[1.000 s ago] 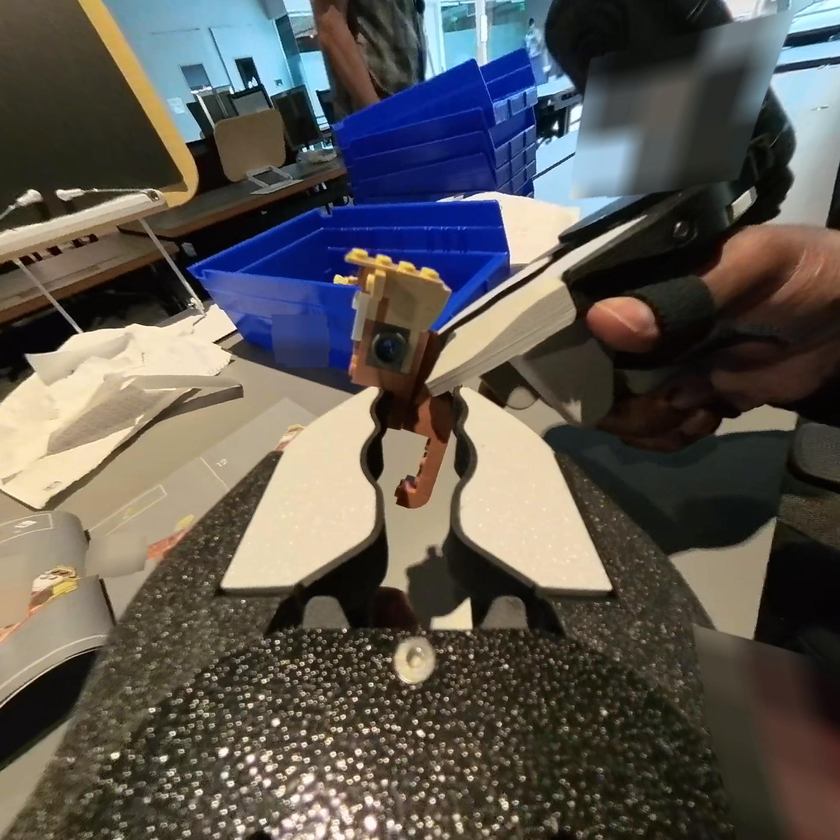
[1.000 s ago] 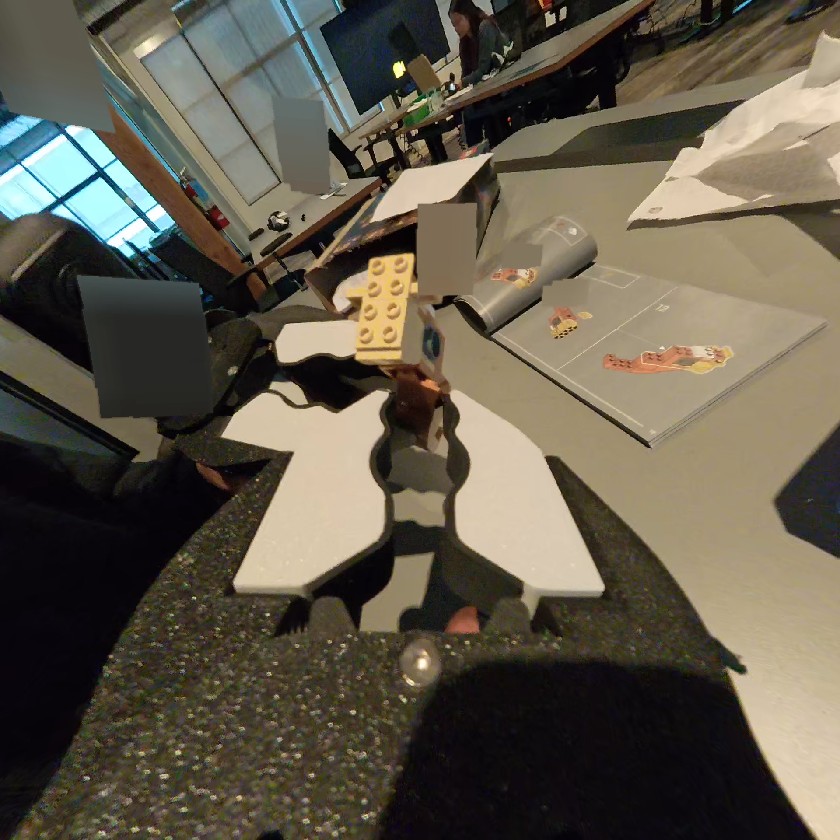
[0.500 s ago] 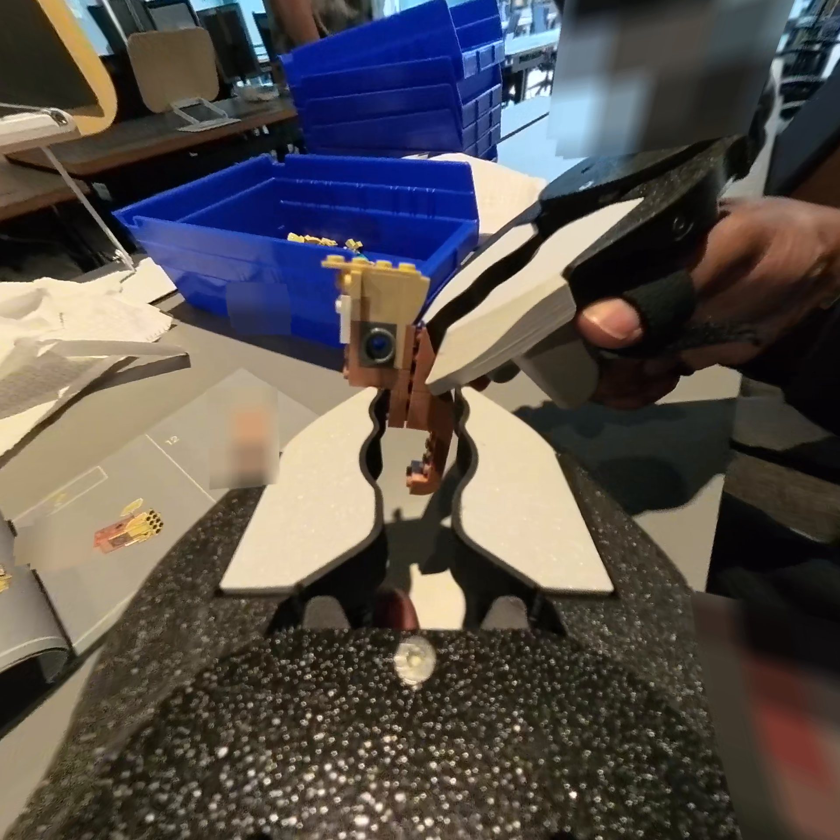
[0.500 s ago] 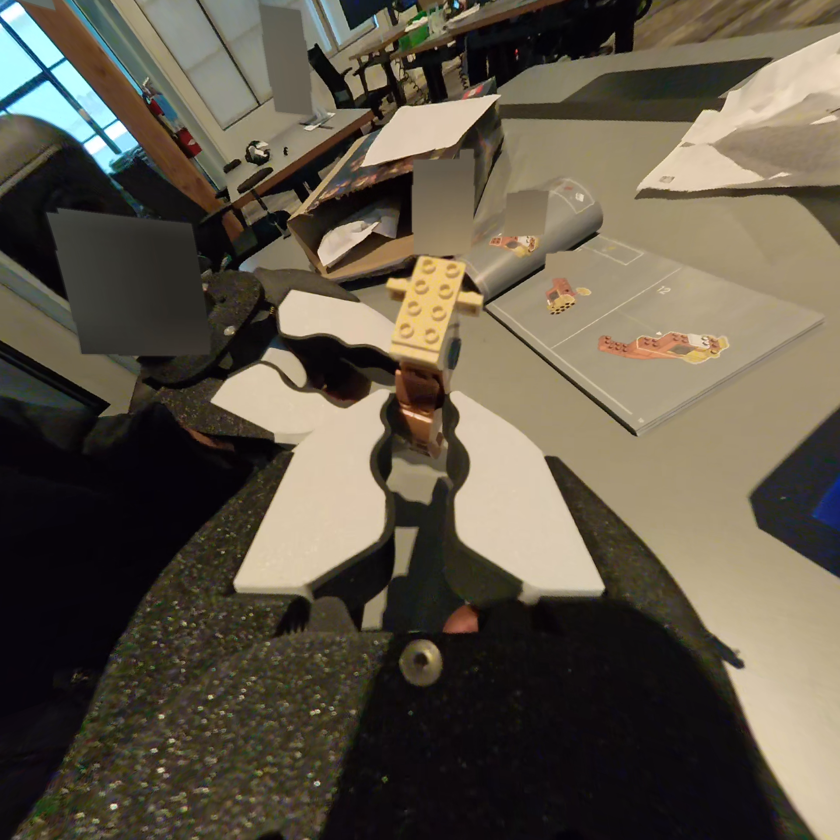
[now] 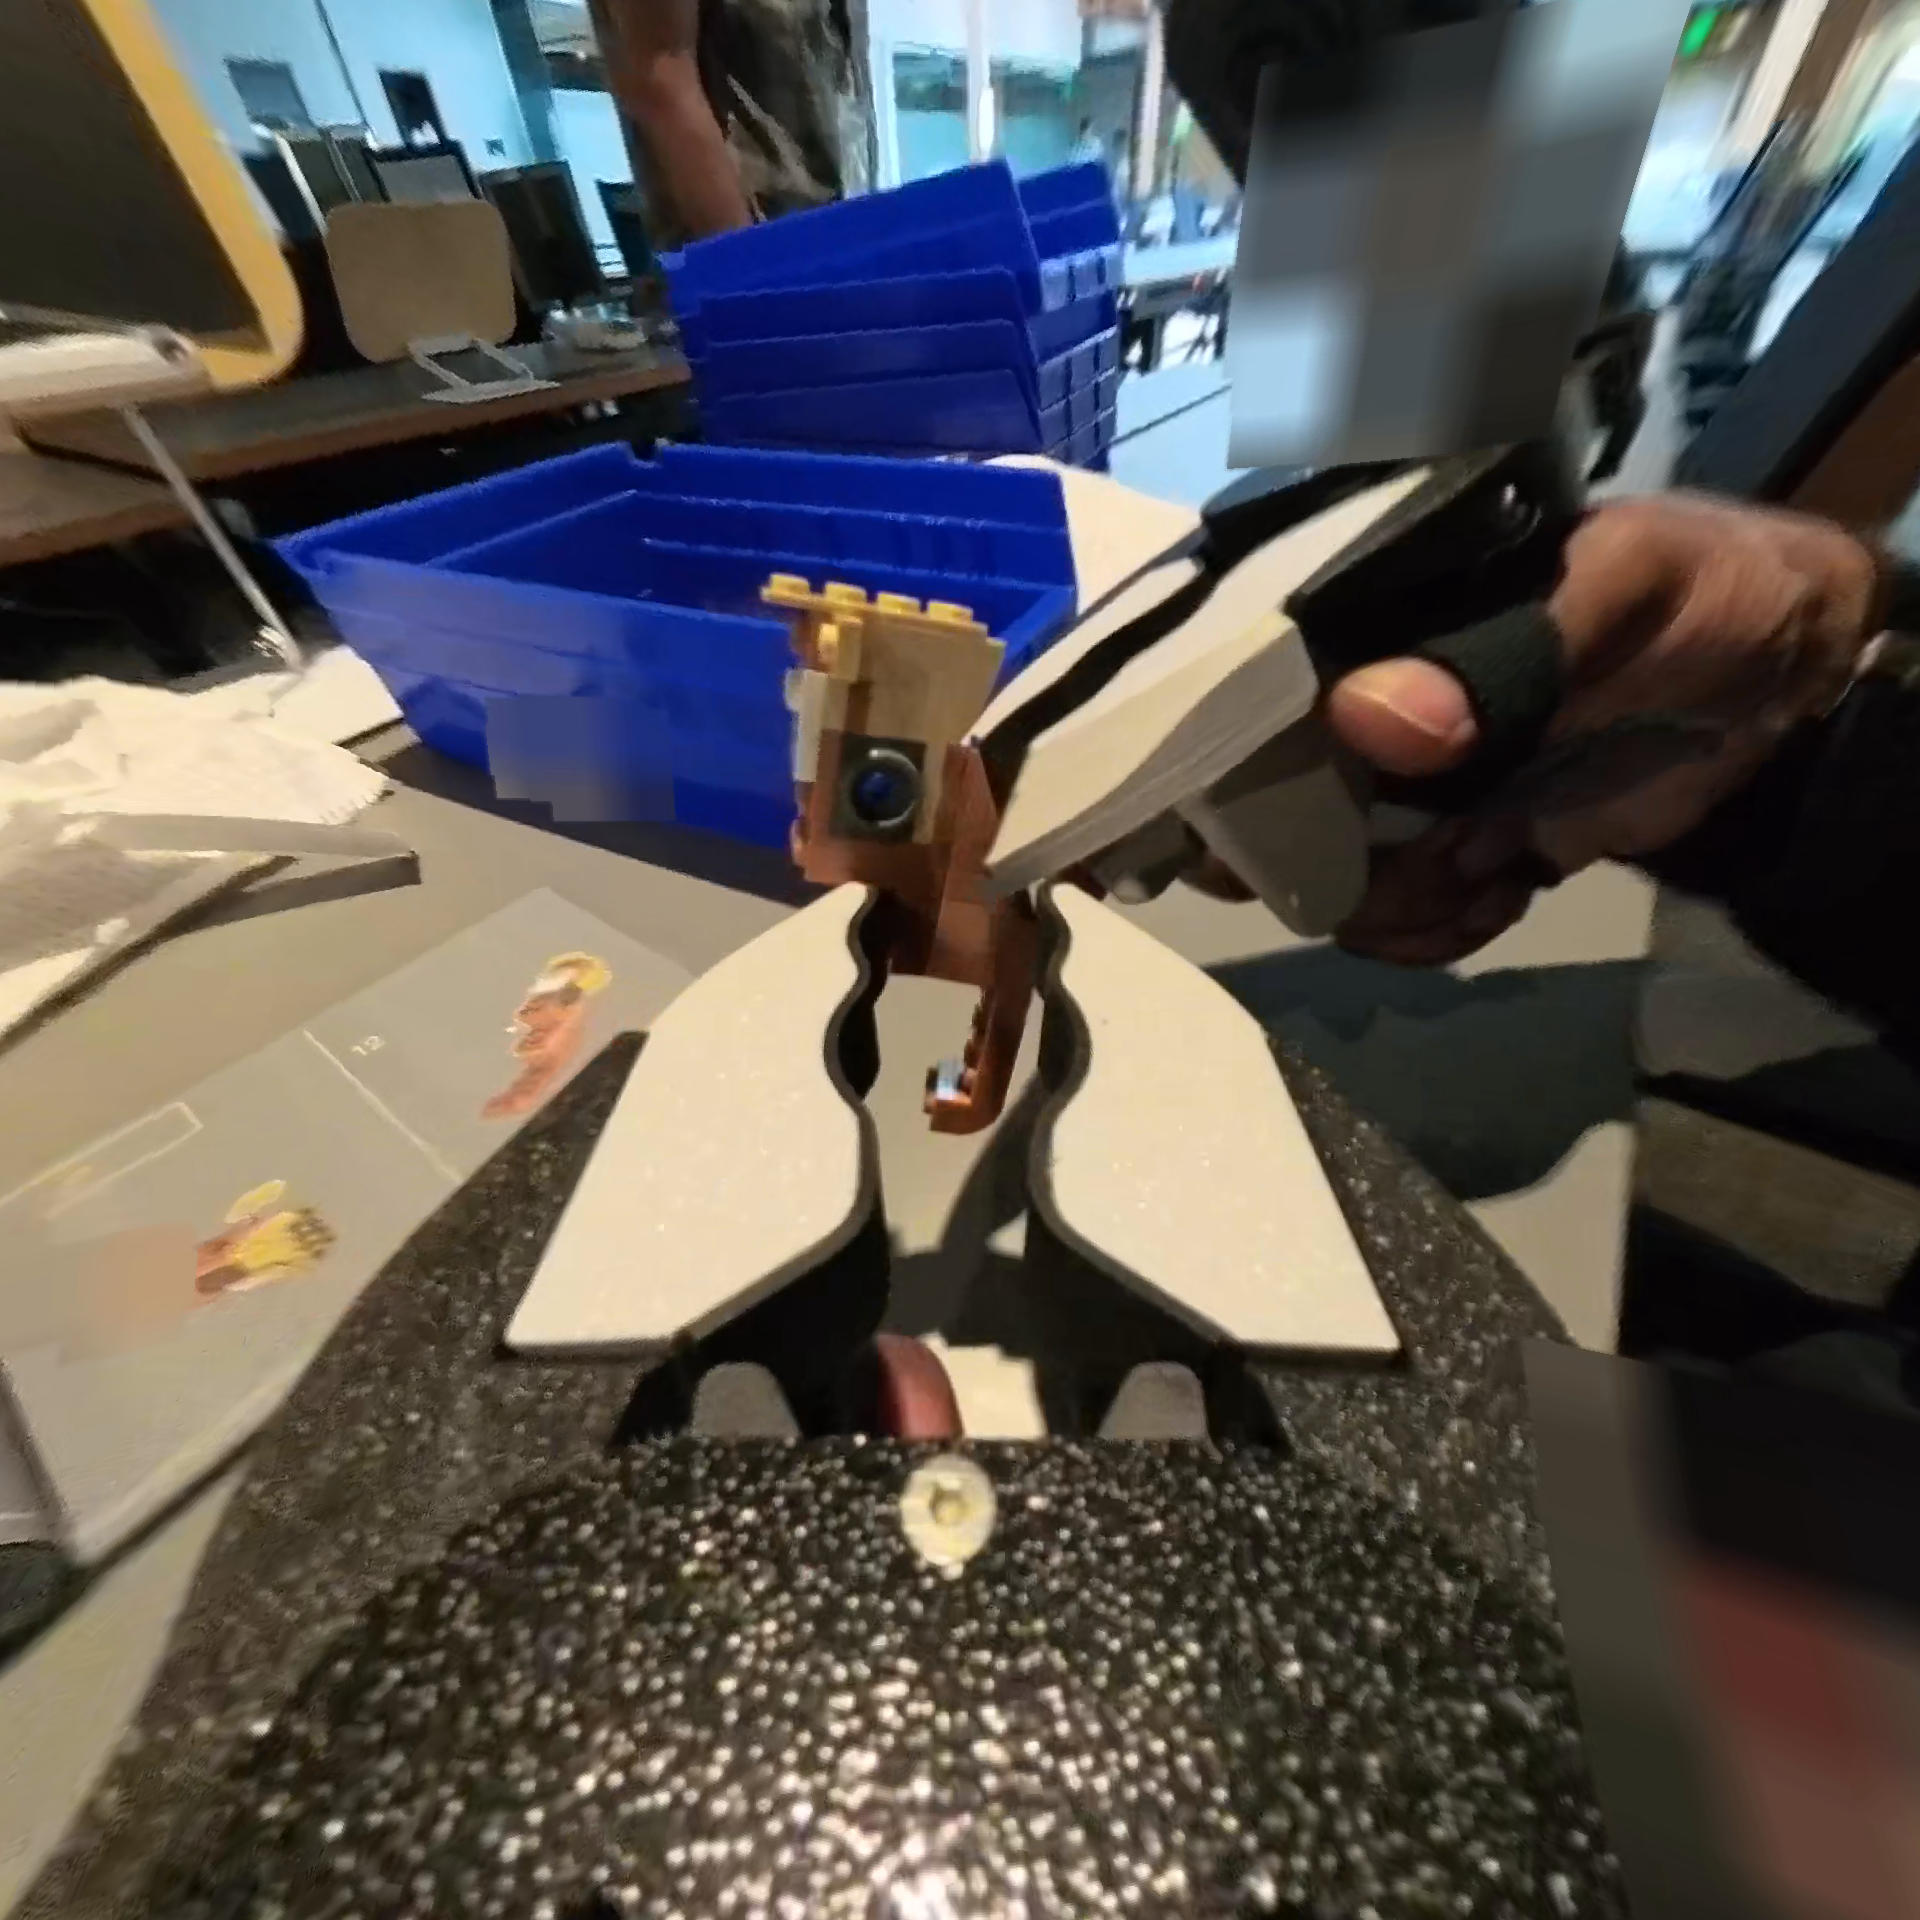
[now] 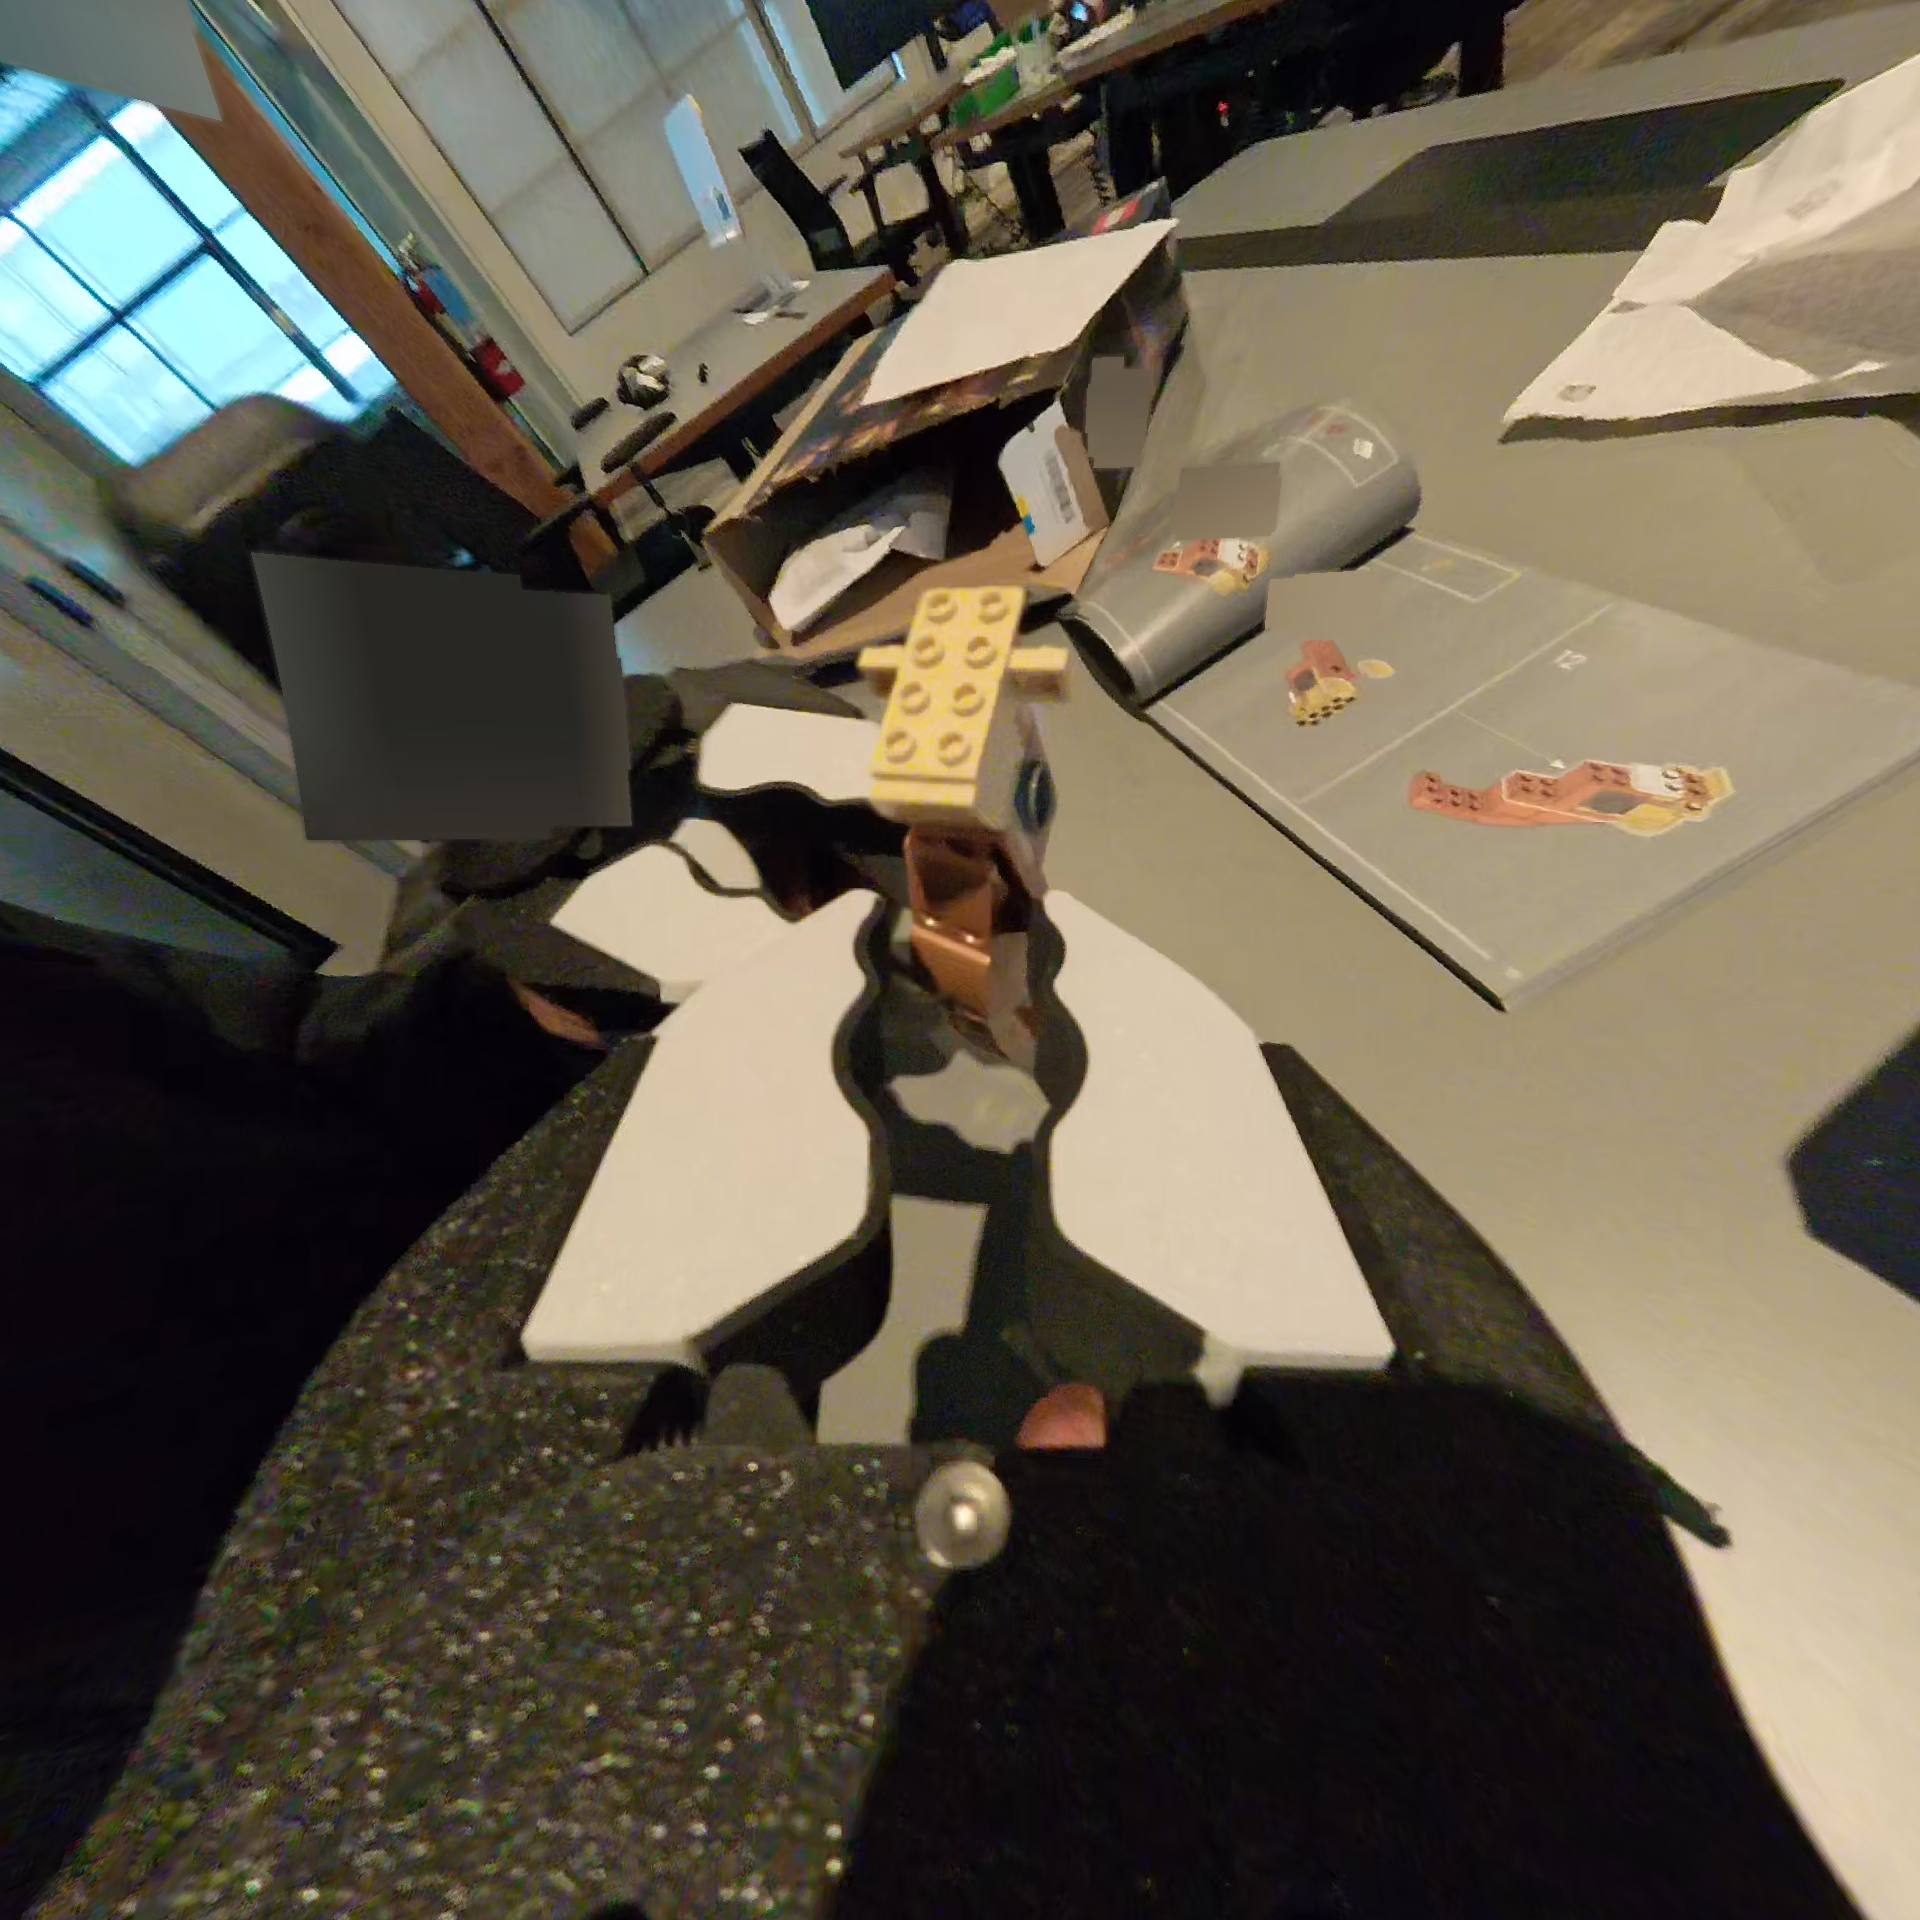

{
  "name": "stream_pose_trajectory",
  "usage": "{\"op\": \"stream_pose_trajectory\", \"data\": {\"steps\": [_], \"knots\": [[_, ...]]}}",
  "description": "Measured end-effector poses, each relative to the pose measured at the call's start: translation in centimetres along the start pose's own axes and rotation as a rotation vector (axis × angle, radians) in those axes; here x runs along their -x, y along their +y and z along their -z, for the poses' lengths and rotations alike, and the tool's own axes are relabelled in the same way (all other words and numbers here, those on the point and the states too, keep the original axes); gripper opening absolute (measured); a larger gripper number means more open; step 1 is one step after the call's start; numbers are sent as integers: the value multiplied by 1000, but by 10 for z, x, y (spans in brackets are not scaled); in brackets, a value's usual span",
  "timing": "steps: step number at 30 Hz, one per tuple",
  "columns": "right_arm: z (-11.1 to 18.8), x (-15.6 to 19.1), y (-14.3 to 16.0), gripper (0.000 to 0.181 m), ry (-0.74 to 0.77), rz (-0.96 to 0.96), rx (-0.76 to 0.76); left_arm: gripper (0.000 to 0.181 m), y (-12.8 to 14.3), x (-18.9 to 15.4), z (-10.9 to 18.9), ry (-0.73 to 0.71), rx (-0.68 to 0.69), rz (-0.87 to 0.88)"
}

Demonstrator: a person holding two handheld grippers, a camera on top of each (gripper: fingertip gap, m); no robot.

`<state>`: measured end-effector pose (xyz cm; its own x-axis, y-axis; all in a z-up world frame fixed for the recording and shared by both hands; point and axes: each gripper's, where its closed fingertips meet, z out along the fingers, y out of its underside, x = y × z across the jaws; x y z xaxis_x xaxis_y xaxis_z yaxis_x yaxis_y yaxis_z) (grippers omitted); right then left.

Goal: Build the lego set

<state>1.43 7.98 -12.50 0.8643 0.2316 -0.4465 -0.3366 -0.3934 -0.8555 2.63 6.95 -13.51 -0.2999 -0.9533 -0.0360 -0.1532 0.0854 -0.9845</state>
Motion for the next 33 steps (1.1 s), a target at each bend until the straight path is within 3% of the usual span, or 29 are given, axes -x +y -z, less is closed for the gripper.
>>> {"op": "stream_pose_trajectory", "data": {"steps": [6, 9, 17, 26, 33], "knots": [[3, 8, -3, 29, -125, -68, -64, 26, -8, -1, 4, 209, -113, 397], [4, 11, -4, 27, -150, -44, -56, 26, -11, -3, 7, 302, -149, 509], [8, 12, -11, 36, -95, 29, -41, 26, -23, -10, 17, 420, -220, 563], [15, 27, -11, 31, -238, -45, -75, 26, -27, -30, 25, 590, -193, 562], [10, 27, -11, 29, -86, 89, -42, 26, -25, -29, 27, 649, -204, 605]]}}
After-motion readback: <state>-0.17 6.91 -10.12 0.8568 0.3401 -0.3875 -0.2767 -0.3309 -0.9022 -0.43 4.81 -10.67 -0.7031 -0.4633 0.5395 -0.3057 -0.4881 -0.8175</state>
